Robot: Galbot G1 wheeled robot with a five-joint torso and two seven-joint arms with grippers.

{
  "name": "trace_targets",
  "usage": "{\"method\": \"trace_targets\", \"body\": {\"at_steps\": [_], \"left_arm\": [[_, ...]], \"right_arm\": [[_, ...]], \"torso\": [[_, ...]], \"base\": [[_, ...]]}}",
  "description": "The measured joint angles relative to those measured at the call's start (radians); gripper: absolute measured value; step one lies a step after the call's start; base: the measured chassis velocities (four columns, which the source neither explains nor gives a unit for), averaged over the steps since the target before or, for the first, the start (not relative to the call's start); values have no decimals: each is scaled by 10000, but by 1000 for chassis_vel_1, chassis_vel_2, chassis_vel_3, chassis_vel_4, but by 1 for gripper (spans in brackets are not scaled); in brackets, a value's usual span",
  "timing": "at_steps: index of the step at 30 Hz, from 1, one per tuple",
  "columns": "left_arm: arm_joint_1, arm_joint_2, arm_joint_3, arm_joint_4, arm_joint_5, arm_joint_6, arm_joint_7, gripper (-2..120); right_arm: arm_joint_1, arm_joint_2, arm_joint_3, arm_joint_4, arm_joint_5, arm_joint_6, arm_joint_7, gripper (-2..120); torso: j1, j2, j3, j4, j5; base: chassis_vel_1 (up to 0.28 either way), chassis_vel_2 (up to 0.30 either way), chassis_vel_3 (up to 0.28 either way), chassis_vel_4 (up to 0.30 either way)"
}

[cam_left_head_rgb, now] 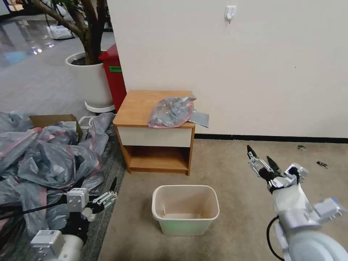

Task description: Pick up the garbage bag from the table and place it over the trash can.

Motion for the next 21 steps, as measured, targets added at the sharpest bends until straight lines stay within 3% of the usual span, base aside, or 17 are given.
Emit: {"method": "trace_targets", "body": {"at_steps": [3,6,7,10,14,21], "left_arm": [[78,-1,-37,8,-22,-123,6,100],[777,-78,-363,16,-145,-1076,212,100],[777,-78,-363,16,-145,-1076,212,100],[887,-92,-407,23,-158,-1230,252,100],[900,-105,-409,27,-157,-1240,263,100],[985,-518,-401,31,68,-1333,488,100]], "right_arm": [[919,-114,-257,-860,506,-3,210,100],[2283,-250,-535,-2074,1877,-32,738,100],[2283,-250,-535,-2074,1877,-32,738,100],[3531,-160,-775,-3247,4115,-69,1876,100],[4544,110,-955,-4239,5716,97,2645,100],[5368,317,-1380,-5148,5772,94,2688,100]], "torso": [[0,0,1,-1,-1],[0,0,1,6,5],[0,0,1,6,5],[0,-1,2,-1,1],[0,-1,1,1,-2],[0,-1,1,2,-1]], "base": [[0,0,0,0],[0,0,0,0],[0,0,0,0],[0,0,0,0],[0,0,0,0],[0,0,0,0]]}}
